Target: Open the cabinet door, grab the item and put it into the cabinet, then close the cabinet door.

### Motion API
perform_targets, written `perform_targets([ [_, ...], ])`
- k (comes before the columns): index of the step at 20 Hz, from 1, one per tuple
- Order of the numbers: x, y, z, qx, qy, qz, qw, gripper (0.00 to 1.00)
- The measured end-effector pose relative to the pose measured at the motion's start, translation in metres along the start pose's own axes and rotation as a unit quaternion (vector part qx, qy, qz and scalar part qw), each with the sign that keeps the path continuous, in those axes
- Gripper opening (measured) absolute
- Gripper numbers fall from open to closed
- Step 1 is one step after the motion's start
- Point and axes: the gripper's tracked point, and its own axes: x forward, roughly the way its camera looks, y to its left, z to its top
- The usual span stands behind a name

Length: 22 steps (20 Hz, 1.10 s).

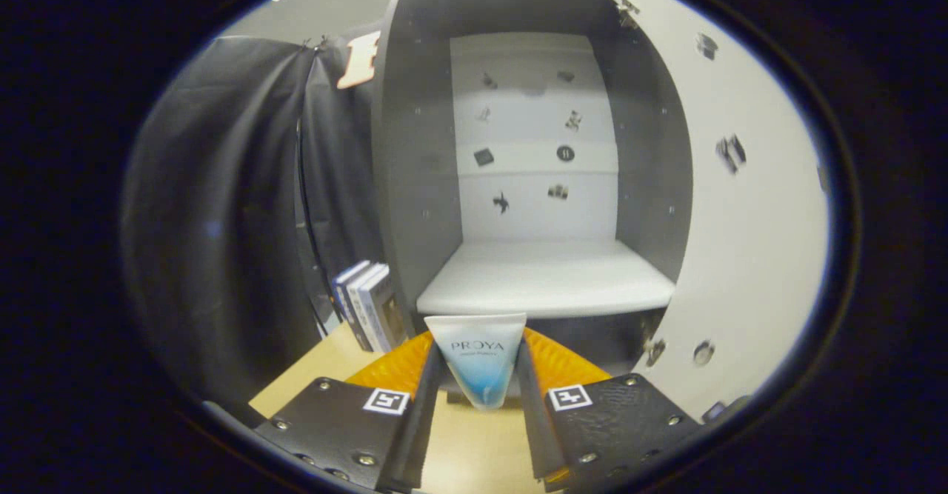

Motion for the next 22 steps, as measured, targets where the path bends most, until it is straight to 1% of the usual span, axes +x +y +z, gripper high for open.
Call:
perform_targets([
  [1,0.008,-0.007,0.026,-0.002,-0.020,-0.004,1.000,0.54],
  [3,0.031,-0.026,0.057,0.000,-0.028,-0.017,0.999,0.54],
  [5,0.054,-0.039,0.070,0.015,-0.026,-0.023,0.999,0.54],
  [7,0.060,-0.059,0.076,0.022,-0.019,-0.032,0.999,0.53],
  [9,0.058,-0.065,0.076,0.017,-0.019,-0.041,0.999,0.54],
  [12,0.070,-0.058,0.071,0.004,-0.014,-0.049,0.999,0.54],
  [13,0.067,-0.056,0.071,0.002,-0.012,-0.051,0.999,0.54],
  [17,0.092,-0.066,0.050,0.011,0.009,-0.056,0.998,0.54],
  [20,0.096,-0.068,0.041,0.014,0.023,-0.058,0.998,0.54],
  [21,0.096,-0.067,0.044,0.017,0.014,-0.058,0.998,0.54],
  [22,0.096,-0.068,0.041,0.018,0.018,-0.057,0.998,0.54],
])
